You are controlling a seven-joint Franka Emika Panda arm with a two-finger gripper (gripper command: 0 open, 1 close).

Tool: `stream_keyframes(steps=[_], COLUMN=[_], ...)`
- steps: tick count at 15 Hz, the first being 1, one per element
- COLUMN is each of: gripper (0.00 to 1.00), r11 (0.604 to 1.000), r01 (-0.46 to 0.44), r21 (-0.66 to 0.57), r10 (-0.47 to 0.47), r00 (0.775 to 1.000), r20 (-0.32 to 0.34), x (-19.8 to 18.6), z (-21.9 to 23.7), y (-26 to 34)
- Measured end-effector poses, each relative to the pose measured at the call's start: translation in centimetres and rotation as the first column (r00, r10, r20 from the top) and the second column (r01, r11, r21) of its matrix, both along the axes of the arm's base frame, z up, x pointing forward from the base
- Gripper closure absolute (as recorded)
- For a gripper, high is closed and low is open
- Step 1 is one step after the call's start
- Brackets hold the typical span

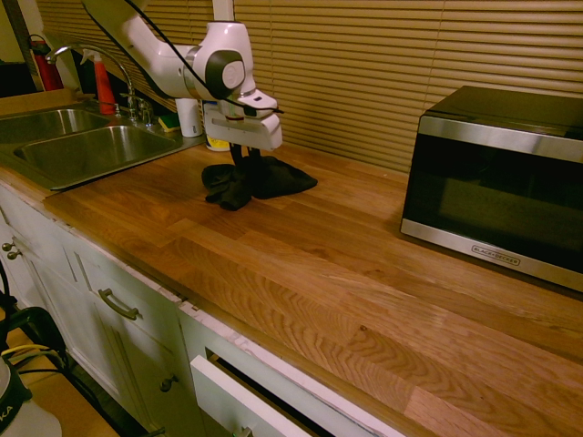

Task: Clear the spill

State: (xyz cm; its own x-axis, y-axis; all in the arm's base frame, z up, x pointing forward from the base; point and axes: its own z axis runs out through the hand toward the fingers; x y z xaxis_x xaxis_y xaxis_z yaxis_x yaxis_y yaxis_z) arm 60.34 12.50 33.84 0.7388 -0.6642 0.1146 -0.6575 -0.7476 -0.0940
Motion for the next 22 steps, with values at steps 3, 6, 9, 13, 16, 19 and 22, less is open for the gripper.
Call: stream_keyframes(steps=[3, 6, 9, 13, 16, 19, 22], gripper=[1.00, 1.00, 1.00, 0.00, 0.00, 0.00, 0.00], r11=[1.000, 0.998, 0.997, 0.996, 0.995, 0.995, 0.994], r01=[-0.030, -0.052, -0.072, -0.086, -0.098, -0.101, -0.107], r21=[0.006, 0.017, 0.025, 0.017, 0.016, 0.016, 0.018], r10=[0.030, 0.052, 0.072, 0.086, 0.098, 0.101, 0.107], r00=[1.000, 0.999, 0.997, 0.996, 0.995, 0.995, 0.994], r20=[0.000, -0.001, -0.012, -0.019, -0.022, -0.024, -0.023], x=[-1.3, -2.9, -3.6, -3.8, -3.8, -3.8, -4.0], z=[-0.2, -0.2, -0.2, -0.2, -0.3, -0.4, -0.4], y=[5.3, 10.2, 13.5, 16.1, 16.9, 17.1, 17.6])
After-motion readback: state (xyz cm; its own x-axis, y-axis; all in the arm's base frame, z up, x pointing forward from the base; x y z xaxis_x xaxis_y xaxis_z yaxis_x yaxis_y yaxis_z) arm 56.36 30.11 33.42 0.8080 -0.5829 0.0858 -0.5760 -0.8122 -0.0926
